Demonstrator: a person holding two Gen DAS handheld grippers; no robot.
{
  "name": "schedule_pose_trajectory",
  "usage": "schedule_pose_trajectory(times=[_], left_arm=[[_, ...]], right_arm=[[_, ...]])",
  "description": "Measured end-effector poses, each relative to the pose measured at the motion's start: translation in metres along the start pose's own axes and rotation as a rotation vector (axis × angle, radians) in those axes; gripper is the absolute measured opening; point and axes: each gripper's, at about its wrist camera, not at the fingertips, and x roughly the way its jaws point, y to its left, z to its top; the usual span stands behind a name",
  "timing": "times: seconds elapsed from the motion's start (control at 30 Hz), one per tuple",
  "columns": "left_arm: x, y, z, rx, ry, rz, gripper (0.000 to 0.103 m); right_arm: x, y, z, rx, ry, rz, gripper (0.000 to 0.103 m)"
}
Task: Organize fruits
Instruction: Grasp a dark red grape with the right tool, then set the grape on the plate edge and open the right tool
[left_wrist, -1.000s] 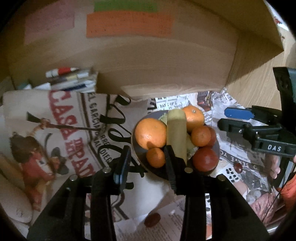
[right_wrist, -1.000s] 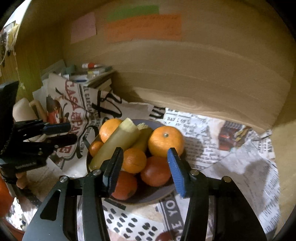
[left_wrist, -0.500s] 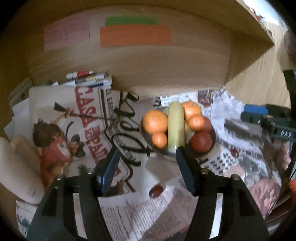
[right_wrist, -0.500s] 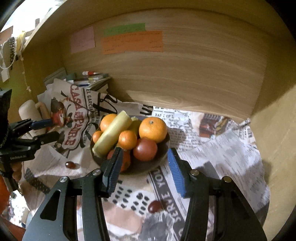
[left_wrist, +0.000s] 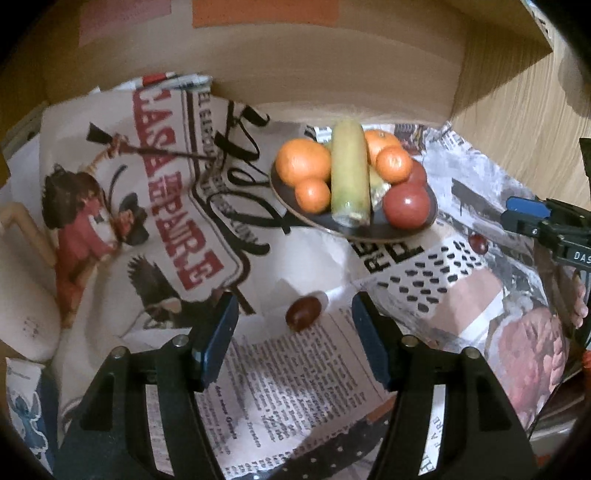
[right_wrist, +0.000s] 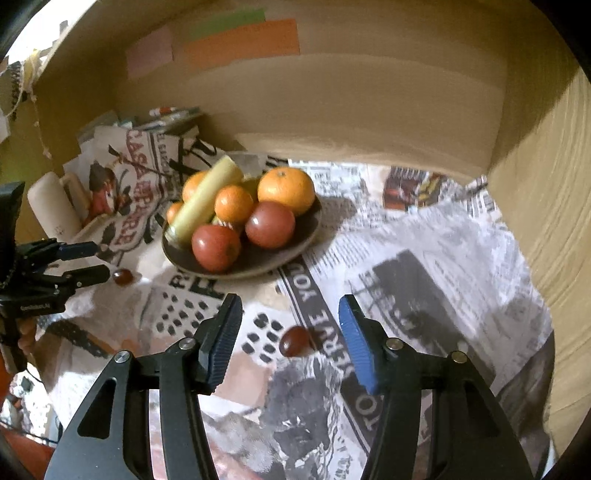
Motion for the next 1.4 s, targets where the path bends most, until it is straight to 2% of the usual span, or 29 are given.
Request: schedule_pose_trajectory(times=[0.1, 0.23, 0.3, 0.47, 0.5, 0.53, 0.77, 1.17, 1.4], left_arm=[[0.006, -0.002, -0.004, 0.011, 0.023, -0.015, 0.063], [0.013, -0.004, -0.007, 0.024, 0.049, -0.019, 0.054], [0.016, -0.004, -0.008, 0.023, 0.055, -0.021, 0.053], [0.023, -0.003, -0.008, 0.022, 0.072, -0.021, 0.045], [0.023, -0.002, -0.008, 0.02, 0.07, -0.022, 0.042], [0.024, -0.001, -0.008, 0.018, 0.069, -0.022, 0.039], [0.025, 0.003, -0.006, 0.008, 0.063, -0.035, 0.022], [0.011, -0.012, 0.008, 0.044, 0.005, -0.032, 0.022], [0.005, -0.02, 0.028, 0.046, -0.038, -0.067, 0.022]], right_arm=[[0.01, 0.0, -0.007, -0.009, 0.036, -0.011, 0.051], [0.021, 0.001, -0.012, -0.029, 0.077, -0.016, 0.049], [0.026, 0.001, -0.013, -0.035, 0.097, -0.013, 0.041], [0.037, 0.001, -0.013, -0.045, 0.133, -0.003, 0.03], [0.038, 0.002, -0.013, -0.049, 0.136, -0.003, 0.022], [0.04, 0.003, -0.013, -0.052, 0.139, -0.002, 0.02], [0.035, 0.005, -0.014, -0.061, 0.113, -0.004, 0.02], [0.018, 0.01, 0.004, -0.061, 0.037, 0.015, 0.02], [0.004, 0.017, 0.023, -0.089, -0.03, 0.023, 0.02]])
